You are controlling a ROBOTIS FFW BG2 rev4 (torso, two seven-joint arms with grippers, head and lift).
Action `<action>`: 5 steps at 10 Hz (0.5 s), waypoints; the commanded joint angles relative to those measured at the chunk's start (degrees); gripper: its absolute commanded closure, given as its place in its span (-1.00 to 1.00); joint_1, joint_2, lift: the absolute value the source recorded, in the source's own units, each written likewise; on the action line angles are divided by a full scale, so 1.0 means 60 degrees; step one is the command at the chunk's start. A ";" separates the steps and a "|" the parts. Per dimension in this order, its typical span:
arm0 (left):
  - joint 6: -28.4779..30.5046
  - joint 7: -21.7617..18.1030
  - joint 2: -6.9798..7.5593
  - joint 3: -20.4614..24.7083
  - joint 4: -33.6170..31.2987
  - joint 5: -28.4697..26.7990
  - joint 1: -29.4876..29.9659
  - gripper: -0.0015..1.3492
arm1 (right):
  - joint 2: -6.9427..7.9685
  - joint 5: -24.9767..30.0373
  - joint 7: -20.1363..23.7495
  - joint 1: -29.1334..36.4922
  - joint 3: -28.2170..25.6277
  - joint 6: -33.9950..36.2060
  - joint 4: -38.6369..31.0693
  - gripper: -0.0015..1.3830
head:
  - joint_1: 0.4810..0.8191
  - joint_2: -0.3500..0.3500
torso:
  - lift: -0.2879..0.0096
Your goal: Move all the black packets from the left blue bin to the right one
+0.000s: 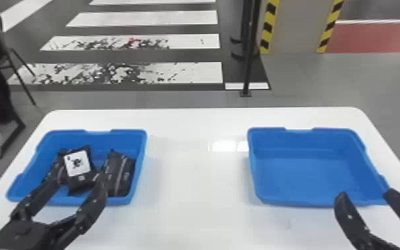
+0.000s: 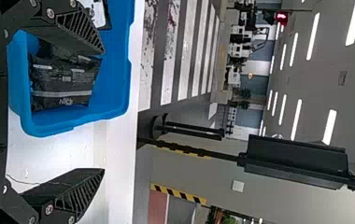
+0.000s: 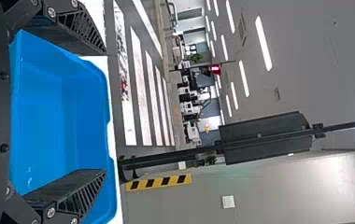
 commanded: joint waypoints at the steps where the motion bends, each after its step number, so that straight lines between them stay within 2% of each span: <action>1: 0.0754 -0.0001 0.0058 0.0125 0.0000 -0.0135 -0.0422 -0.76 | 0.0009 -0.0016 0.0000 0.0000 0.0000 0.0000 0.0021 -0.80 | 0.27 0.15 | -0.10; 4: 0.2137 -0.0001 0.0087 0.0582 0.0141 -0.0440 -0.1242 -0.75 | 0.0009 -0.0111 0.0000 -0.0023 0.0019 0.0000 0.0045 -0.80 | 0.27 0.22 | -0.10; 5: 0.2629 -0.0001 0.0204 0.0620 0.0305 -0.0440 -0.1617 -0.75 | 0.0009 -0.0111 0.0000 -0.0023 0.0019 0.0000 0.0045 -0.80 | 0.27 0.27 | -0.10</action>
